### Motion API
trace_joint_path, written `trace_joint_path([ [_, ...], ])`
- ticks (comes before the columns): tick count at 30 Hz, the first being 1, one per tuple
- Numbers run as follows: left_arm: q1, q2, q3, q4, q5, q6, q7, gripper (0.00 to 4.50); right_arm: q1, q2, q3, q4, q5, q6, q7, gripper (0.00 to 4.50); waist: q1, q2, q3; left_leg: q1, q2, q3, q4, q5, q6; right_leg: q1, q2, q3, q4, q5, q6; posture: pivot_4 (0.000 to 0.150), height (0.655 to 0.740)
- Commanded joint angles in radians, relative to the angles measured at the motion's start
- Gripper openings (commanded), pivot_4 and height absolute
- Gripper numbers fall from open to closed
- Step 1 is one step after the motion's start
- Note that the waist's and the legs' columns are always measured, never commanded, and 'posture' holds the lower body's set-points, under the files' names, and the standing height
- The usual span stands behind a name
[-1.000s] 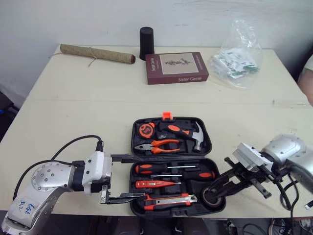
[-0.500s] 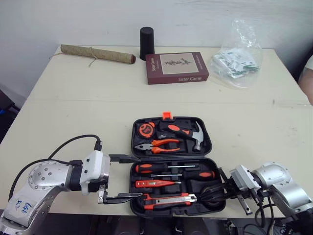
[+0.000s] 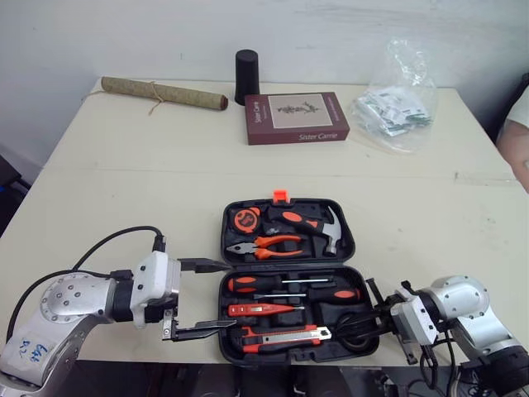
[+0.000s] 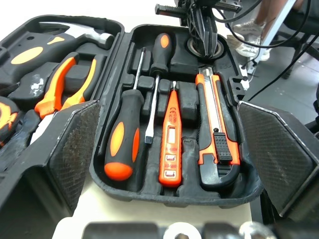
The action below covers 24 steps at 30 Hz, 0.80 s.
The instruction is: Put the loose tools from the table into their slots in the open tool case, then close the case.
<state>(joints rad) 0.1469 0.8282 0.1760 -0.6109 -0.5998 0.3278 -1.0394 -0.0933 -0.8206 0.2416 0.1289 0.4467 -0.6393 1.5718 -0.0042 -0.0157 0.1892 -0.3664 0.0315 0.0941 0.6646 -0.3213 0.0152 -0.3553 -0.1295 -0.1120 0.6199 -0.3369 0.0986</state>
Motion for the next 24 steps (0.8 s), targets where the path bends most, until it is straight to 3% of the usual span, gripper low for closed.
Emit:
trace_joint_path([
  [1, 0.012, -0.034, 0.072, 0.014, -0.042, 0.017, 0.058, 4.5, 0.013, -0.054, -0.039, -0.092, 0.1, 0.246, -0.027, 0.06, 0.001, 0.001, 0.001, 0.0, 0.0, 0.0, 0.0, 0.0, 0.0, 0.0, 0.0, 0.0, 0.0, 0.0, 0.0, 0.15, 0.74],
  [6, 0.079, -0.054, 0.192, 0.071, -0.048, 0.036, 0.1, 4.5, -0.051, -0.144, -0.161, -0.237, 0.241, 0.537, -0.098, 0.06, 0.0, 0.013, 0.008, -0.004, 0.0, -0.001, 0.0, 0.0, 0.0, -0.004, -0.001, 0.0, 0.001, 0.0, -0.001, 0.15, 0.74],
  [7, 0.106, -0.05, 0.222, 0.089, -0.049, 0.036, 0.086, 4.24, -0.064, -0.17, -0.193, -0.215, 0.241, 0.594, -0.118, 0.01, 0.0, 0.014, 0.008, -0.004, 0.0, 0.0, 0.0, 0.0, 0.0, -0.005, -0.001, 0.0, 0.001, 0.0, -0.001, 0.15, 0.74],
  [10, 0.152, -0.043, 0.246, 0.111, -0.009, 0.017, 0.079, 3.36, -0.078, -0.181, -0.276, -0.087, 0.165, 0.59, -0.163, 0.0, 0.006, 0.014, 0.009, -0.004, 0.0, -0.001, -0.001, -0.001, 0.001, -0.005, -0.001, -0.001, 0.0, -0.001, -0.001, 0.15, 0.74],
  [17, 0.044, -0.134, 0.005, 0.171, 0.187, 0.015, 0.232, 0.17, -0.087, -0.082, -0.295, 0.128, -0.078, 0.504, -0.368, 0.0, 0.028, 0.013, 0.009, -0.005, -0.003, 0.002, 0.0, -0.001, 0.002, -0.004, -0.002, -0.001, -0.001, 0.0, 0.001, 0.15, 0.74],
  [24, -0.068, -0.16, -0.146, 0.205, 0.252, 0.09, 0.272, 0.07, -0.078, -0.024, -0.233, 0.052, -0.119, 0.547, -0.345, 0.0, 0.009, 0.013, 0.009, -0.004, -0.001, 0.003, 0.0, 0.001, 0.001, -0.005, 0.001, 0.001, 0.002, 0.001, 0.001, 0.15, 0.74],
])
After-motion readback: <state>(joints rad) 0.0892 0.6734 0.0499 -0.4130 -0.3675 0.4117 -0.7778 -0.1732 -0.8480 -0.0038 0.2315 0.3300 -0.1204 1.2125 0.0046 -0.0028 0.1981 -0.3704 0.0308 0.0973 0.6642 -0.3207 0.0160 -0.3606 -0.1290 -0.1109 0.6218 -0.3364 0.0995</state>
